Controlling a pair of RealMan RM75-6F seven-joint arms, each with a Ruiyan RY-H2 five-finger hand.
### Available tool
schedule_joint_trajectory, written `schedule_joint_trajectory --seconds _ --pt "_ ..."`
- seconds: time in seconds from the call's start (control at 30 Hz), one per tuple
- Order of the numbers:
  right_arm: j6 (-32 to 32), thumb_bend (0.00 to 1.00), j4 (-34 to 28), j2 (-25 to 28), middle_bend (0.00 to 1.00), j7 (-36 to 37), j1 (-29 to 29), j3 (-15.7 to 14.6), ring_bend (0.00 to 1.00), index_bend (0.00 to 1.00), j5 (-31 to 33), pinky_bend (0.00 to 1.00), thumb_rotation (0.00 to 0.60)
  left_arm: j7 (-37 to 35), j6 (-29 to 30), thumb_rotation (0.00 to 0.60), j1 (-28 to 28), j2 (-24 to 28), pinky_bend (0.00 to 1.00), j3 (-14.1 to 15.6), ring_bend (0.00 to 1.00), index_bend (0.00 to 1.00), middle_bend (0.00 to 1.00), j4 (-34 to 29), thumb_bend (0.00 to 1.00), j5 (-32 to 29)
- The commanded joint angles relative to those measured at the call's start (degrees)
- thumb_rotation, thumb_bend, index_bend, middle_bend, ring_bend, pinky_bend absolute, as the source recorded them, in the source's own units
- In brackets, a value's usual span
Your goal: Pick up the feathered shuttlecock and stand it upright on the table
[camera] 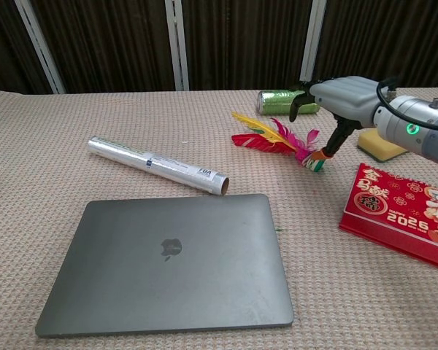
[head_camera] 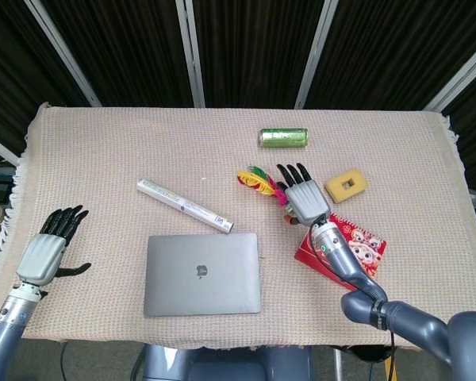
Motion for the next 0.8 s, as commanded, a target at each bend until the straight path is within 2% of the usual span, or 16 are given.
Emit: schedule_joint_trajectory --seconds 0.03,0.33,0.57,0.8 --pt "-2.9 0.14 5.3 -2.7 0.0 3.7 2.7 -0.2 0.0 0.29 0.9 0.0 0.6 -0.3 -1.1 0.6 -0.3 -0.4 0.0 0.1 0.0 0.0 0.0 0.8 0.03 -0.5" --pt "-6.3 0.14 17.5 -7.7 0.0 11.1 7.4 -1.8 0.0 0.29 -0.7 0.0 0.6 -0.1 -1.5 0.6 -0.4 -1.0 0.0 -0.7 0.0 0.0 0.0 1.9 0.03 -2.0" --pt "-6.2 0.14 21.2 -9.8 0.0 14.6 9.5 -2.4 0.0 0.3 -1.7 0.0 0.6 -0.4 -2.4 0.6 -0.7 -1.4 0.0 -0.6 0.0 0.0 0.0 2.8 0.03 -2.3" --pt "-7.5 0.16 26.2 -12.5 0.0 18.0 11.6 -2.9 0.0 0.35 -1.8 0.0 0.6 -0.8 -2.3 0.6 -0.7 -1.7 0.0 -1.0 0.0 0.0 0.0 3.7 0.03 -2.9"
